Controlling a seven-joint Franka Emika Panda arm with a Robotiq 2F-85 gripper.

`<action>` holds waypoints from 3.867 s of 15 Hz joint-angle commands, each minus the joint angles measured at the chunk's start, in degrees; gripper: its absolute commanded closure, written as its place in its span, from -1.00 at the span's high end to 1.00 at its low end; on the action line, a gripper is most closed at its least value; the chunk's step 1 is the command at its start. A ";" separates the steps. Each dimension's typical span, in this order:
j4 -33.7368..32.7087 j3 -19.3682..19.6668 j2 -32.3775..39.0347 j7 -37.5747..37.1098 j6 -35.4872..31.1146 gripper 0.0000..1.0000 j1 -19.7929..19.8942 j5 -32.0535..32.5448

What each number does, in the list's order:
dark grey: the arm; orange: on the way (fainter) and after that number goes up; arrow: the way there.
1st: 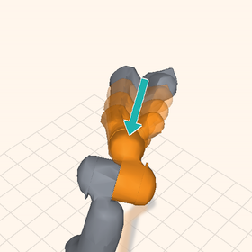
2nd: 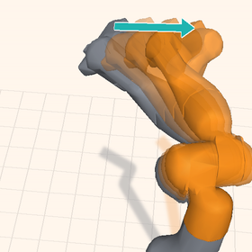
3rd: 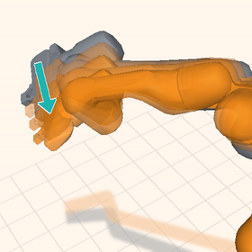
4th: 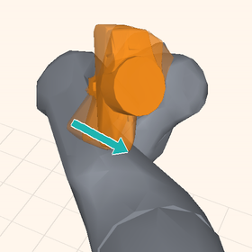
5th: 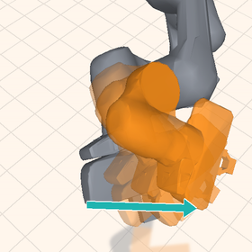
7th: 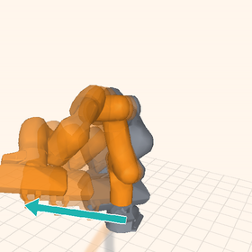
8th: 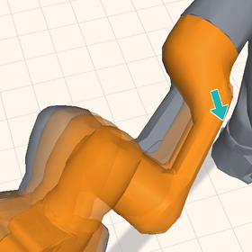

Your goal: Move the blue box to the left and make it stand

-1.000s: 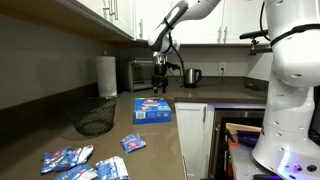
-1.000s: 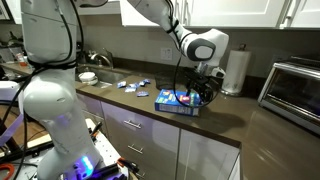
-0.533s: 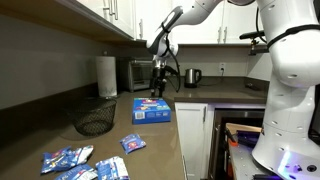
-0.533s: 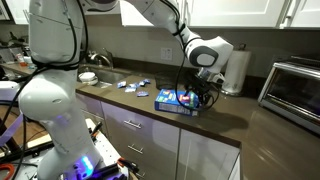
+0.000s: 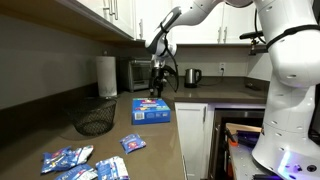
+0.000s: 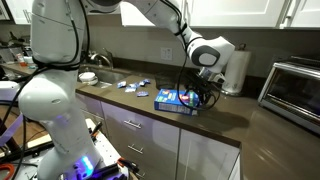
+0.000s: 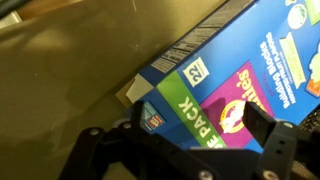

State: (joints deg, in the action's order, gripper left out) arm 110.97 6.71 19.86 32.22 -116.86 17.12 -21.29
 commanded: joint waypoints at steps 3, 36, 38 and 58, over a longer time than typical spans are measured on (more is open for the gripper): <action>0.64 1.27 -0.95 -5.45 -4.13 1.00 -1.55 9.91; -3.70 -1.61 1.75 -2.94 2.54 1.00 -0.63 6.78; -3.82 -1.69 1.83 -2.83 3.10 1.00 -0.52 6.52; -6.66 -2.03 3.61 1.30 13.54 1.00 0.10 2.72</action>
State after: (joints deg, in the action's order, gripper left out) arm 105.99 4.79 22.68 32.40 -104.16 16.64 -19.00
